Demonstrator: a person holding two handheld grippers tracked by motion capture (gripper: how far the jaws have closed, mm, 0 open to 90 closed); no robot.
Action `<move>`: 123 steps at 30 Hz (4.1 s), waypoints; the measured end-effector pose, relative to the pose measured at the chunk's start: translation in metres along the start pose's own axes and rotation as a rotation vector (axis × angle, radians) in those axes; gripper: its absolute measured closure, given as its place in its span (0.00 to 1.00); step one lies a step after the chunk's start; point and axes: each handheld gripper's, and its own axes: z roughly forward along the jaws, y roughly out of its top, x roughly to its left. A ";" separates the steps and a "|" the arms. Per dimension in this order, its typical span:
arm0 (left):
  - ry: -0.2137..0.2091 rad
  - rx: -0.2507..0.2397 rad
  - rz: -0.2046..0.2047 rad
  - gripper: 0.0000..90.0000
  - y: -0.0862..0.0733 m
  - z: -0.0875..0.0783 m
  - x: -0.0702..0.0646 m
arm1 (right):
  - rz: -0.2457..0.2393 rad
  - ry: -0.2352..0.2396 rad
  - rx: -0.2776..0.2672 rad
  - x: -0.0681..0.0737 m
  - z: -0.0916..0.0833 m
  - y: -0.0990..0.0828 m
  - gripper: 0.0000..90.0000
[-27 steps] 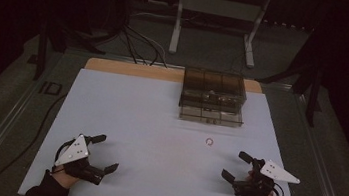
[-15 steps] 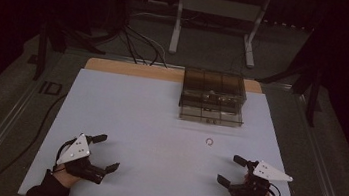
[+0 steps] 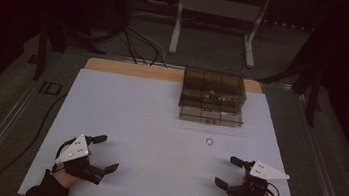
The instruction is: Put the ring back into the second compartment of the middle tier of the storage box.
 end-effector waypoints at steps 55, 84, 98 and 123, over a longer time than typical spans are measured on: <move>-0.013 0.003 -0.002 0.01 -0.001 0.001 0.001 | -0.088 -0.003 -0.050 0.019 0.012 0.063 0.00; -0.008 -0.001 0.000 0.01 -0.001 0.001 0.001 | -0.034 -0.114 -0.038 -0.007 0.032 0.082 0.00; -0.013 0.007 0.000 0.01 -0.001 0.002 0.001 | -0.006 -0.192 -0.018 -0.023 0.039 0.082 0.02; -0.013 0.008 -0.008 0.01 -0.002 0.002 0.003 | 0.090 -0.282 0.071 -0.050 0.055 0.068 0.02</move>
